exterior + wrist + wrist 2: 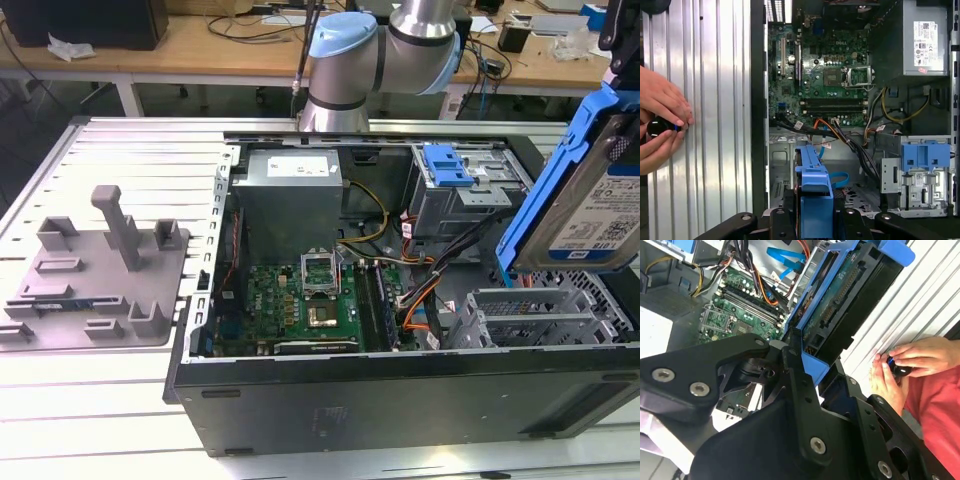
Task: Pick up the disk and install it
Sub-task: 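Insert the disk into the insertion slot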
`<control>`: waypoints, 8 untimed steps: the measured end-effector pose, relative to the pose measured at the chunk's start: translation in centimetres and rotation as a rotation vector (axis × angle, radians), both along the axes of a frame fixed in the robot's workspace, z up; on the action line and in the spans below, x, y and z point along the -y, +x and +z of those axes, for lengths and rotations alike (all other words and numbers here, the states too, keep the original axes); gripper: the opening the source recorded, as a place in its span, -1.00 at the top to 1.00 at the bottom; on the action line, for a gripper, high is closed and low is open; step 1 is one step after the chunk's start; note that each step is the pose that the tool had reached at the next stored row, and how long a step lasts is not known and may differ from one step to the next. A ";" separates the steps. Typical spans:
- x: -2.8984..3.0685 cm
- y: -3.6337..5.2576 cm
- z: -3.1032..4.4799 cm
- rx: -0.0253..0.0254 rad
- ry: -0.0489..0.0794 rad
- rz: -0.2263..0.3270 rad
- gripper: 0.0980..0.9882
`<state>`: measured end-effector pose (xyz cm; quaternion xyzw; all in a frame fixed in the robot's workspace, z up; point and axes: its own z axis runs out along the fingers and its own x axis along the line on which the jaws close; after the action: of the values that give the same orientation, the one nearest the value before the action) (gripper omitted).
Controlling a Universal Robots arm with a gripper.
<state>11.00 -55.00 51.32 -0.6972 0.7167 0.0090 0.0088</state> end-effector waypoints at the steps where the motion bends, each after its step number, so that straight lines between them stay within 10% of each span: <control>1: 0.00 0.00 -0.03 0.0004 0.000 0.000 0.39; 8: 0.00 -0.01 -0.16 0.0007 0.000 0.042 0.39</control>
<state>10.99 -55.00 51.16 -0.7120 0.7021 0.0090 0.0090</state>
